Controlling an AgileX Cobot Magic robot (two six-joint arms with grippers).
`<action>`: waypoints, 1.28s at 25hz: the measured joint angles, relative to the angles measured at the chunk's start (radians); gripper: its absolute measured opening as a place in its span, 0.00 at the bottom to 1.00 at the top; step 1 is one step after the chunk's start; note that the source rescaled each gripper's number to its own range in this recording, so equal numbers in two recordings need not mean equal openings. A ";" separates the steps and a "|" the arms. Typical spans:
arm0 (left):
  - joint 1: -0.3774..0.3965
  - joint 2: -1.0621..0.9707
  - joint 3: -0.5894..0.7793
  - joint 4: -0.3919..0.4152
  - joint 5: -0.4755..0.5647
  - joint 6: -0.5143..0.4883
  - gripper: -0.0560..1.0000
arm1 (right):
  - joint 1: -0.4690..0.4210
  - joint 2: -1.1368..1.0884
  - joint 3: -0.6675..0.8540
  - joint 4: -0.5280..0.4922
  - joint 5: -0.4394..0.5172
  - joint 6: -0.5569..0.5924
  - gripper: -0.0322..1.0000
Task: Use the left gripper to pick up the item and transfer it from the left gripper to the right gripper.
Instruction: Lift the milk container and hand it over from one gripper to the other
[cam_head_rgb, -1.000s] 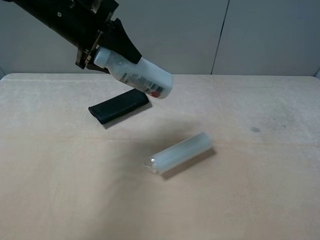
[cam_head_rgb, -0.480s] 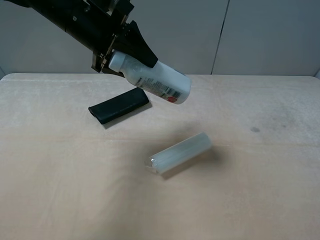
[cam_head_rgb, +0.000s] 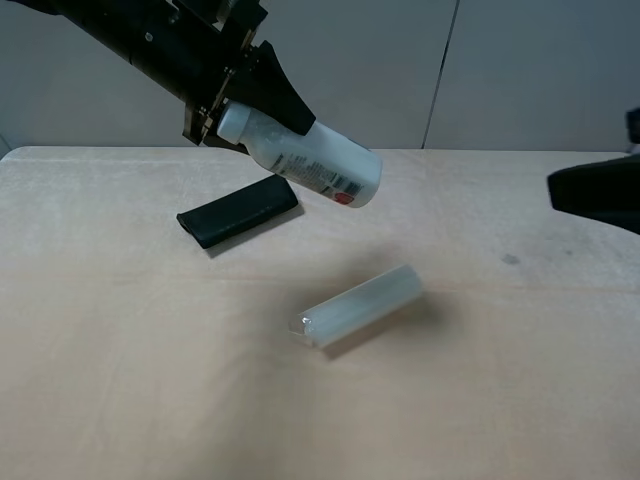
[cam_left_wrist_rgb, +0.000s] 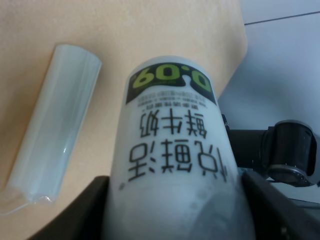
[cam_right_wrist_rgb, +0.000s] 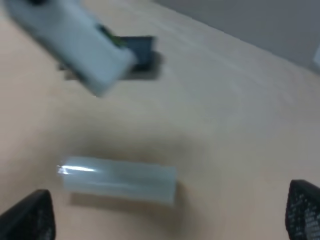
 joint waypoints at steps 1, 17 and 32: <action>0.000 0.000 0.000 0.000 0.000 0.000 0.07 | 0.043 0.035 -0.018 0.001 -0.023 -0.034 1.00; 0.000 0.000 0.000 -0.002 0.000 0.000 0.07 | 0.215 0.513 -0.154 0.021 -0.228 -0.267 1.00; 0.000 0.000 0.000 -0.003 0.000 0.001 0.07 | 0.215 0.641 -0.158 0.139 -0.353 -0.441 1.00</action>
